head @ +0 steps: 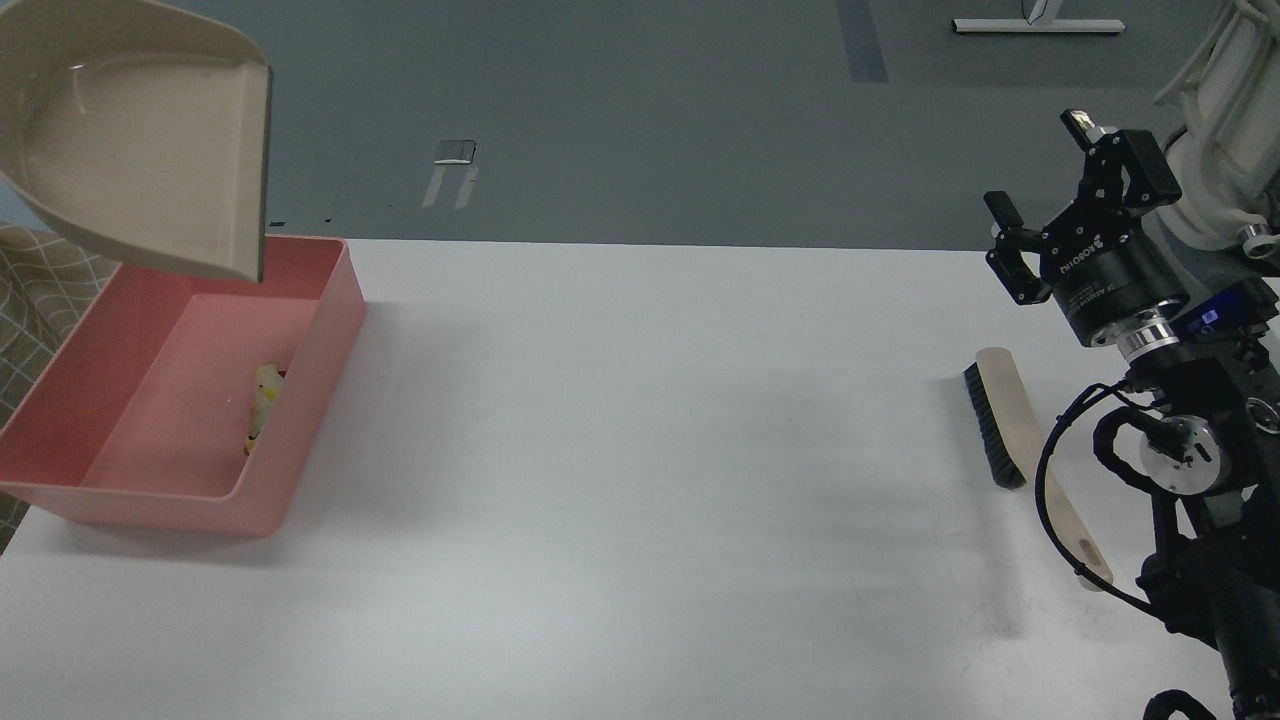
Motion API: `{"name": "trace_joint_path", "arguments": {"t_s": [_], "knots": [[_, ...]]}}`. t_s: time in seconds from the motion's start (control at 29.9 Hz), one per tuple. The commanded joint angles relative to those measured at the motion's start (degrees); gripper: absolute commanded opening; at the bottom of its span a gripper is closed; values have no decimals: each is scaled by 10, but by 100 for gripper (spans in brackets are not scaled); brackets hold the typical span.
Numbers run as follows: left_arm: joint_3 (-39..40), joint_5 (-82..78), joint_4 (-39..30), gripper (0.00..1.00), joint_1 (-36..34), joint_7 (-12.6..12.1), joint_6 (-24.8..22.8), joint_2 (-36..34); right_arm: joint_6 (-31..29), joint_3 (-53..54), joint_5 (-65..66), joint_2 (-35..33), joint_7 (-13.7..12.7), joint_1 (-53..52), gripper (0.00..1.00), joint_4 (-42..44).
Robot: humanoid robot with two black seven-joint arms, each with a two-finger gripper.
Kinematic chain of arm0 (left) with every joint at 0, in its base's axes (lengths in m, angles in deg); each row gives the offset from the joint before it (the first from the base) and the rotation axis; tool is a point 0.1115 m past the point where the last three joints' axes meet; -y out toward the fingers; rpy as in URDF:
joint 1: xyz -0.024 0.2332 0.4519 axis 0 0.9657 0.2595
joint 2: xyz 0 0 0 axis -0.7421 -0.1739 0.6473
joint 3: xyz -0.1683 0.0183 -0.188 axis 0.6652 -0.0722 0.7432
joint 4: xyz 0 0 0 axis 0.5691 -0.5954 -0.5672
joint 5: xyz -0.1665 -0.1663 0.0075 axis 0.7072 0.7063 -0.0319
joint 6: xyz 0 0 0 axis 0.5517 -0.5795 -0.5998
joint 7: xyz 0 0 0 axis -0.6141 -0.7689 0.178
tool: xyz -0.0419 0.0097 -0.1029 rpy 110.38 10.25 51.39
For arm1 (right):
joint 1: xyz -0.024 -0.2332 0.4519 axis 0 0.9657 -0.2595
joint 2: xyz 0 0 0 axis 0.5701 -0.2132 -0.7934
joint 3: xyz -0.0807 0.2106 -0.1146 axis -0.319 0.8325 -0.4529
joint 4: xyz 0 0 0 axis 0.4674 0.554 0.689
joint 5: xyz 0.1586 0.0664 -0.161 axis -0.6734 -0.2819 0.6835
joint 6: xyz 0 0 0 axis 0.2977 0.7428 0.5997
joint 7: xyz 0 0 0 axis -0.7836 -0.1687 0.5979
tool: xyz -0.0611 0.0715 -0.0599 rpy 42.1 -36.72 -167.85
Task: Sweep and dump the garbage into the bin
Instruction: 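Bring the empty dustpan back and set it on the table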
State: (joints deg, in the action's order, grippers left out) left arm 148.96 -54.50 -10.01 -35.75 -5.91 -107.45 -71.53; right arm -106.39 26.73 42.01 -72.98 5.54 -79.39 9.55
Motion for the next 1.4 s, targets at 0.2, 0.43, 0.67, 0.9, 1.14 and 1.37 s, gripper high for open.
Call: {"name": "trace_joint_path", "arguments": {"t_s": [0.2, 0.43, 0.67, 0.9, 1.14, 1.37], "knots": [[-215, -50, -66, 12, -149, -73, 2, 124, 26, 0, -1, 0, 0, 0, 100, -1], [-361, -90, -63, 12, -265, -105, 71, 239, 43, -1, -1, 0, -1, -15, 100, 2], [-442, -100, -35, 12, -283, -114, 132, 291, 59, -4, 0, 3, -1, -25, 100, 3], [-477, -106, -28, 12, -278, -178, 227, 340, 60, -4, 0, 2, -1, -26, 100, 3], [-479, -113, -32, 12, -245, -203, 280, 363, 60, -4, 0, 1, -1, -27, 100, 3], [-475, -164, -62, 12, -191, -205, 304, 385, 60, -4, 0, 1, -1, -27, 100, 3]]}}
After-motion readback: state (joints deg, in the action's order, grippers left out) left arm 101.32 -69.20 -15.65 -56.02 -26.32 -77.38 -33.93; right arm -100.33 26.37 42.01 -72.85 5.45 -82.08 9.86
